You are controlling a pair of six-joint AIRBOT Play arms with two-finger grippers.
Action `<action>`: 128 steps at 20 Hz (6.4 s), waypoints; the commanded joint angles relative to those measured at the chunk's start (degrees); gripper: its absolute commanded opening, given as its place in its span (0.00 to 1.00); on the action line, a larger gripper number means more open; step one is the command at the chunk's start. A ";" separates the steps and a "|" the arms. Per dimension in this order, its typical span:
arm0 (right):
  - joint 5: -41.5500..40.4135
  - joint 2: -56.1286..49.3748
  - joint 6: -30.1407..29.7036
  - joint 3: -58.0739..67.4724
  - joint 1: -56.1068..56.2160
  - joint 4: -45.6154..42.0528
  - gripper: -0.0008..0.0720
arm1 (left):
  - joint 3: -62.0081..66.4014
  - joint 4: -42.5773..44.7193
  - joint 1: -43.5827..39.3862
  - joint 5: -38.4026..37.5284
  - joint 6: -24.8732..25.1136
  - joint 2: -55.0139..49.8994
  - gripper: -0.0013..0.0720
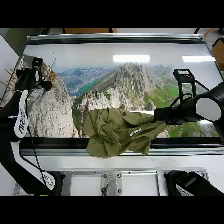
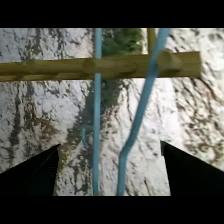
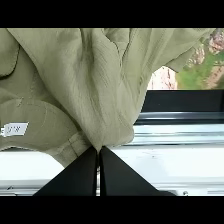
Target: Fold the clothes and pants, and hang the long-sleeved shirts on hangers.
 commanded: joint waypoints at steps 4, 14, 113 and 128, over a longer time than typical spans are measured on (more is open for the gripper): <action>0.00 -0.04 0.02 0.07 -0.02 0.00 0.03 | 14.16 1.70 2.32 -7.85 1.18 -13.44 0.97; 0.00 -0.13 0.02 0.07 -0.02 0.00 0.03 | 15.91 -0.26 2.27 -10.67 1.09 -15.58 0.08; 2.14 0.59 -3.21 0.24 -0.04 2.62 0.03 | -46.45 -56.19 -16.96 -28.74 84.94 40.65 0.03; -5.70 0.92 -5.64 3.48 0.04 7.19 0.03 | -46.45 -56.00 -21.62 -27.76 85.64 40.63 0.03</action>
